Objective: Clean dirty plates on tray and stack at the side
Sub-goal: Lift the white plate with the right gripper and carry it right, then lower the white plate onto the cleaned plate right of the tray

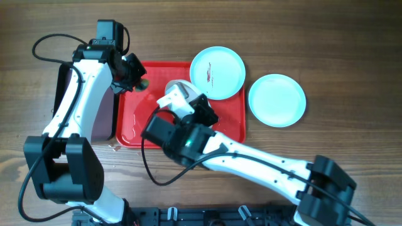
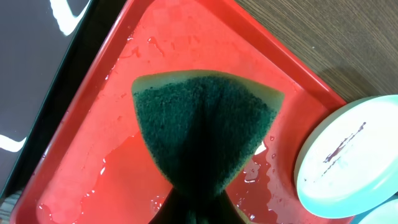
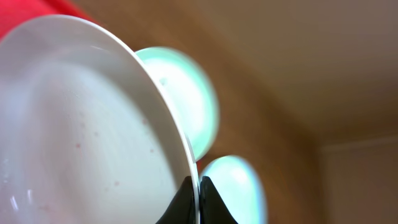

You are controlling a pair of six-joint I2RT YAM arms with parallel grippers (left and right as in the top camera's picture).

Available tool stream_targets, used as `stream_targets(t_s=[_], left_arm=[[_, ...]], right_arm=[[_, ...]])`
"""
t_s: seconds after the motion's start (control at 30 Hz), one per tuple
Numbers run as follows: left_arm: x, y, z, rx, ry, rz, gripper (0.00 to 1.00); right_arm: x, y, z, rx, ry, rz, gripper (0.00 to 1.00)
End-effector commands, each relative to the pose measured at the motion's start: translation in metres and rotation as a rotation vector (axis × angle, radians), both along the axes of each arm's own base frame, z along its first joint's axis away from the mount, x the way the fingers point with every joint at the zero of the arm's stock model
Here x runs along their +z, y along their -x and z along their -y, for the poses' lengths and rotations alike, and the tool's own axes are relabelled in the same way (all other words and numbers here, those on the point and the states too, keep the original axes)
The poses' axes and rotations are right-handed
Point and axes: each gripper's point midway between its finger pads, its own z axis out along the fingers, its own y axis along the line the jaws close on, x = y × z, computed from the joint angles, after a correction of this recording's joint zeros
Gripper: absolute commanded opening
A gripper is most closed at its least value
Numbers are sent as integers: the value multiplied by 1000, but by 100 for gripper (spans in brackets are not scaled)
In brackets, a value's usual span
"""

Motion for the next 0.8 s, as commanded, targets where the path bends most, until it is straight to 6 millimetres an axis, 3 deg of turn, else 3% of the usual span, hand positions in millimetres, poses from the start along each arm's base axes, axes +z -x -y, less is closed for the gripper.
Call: stream_targets(t_s=[0.0,0.1,0.17,0.4,0.63,0.77], left_arm=[[-5,2,0,9,12,-17,4],[-5,2,0,9,13,-18,4],[-5,2,0,9,12,-18,4],[-5,3,0,9,12,-18,4],[-5,3,0,-15,2,-18,4],[-5,3,0,-15,2,-17,4]], right_arm=[[24,13,-4,5,-389,-172,4],[47,8,16,-12,-545,-239,4],[59,0,43,-60,-618,-260,4],[79,-35,173,-372,-762,-202,4],[62,-53,284,-609,-837,-178,4],[32,-50,325,-711,-909,-207,4]])
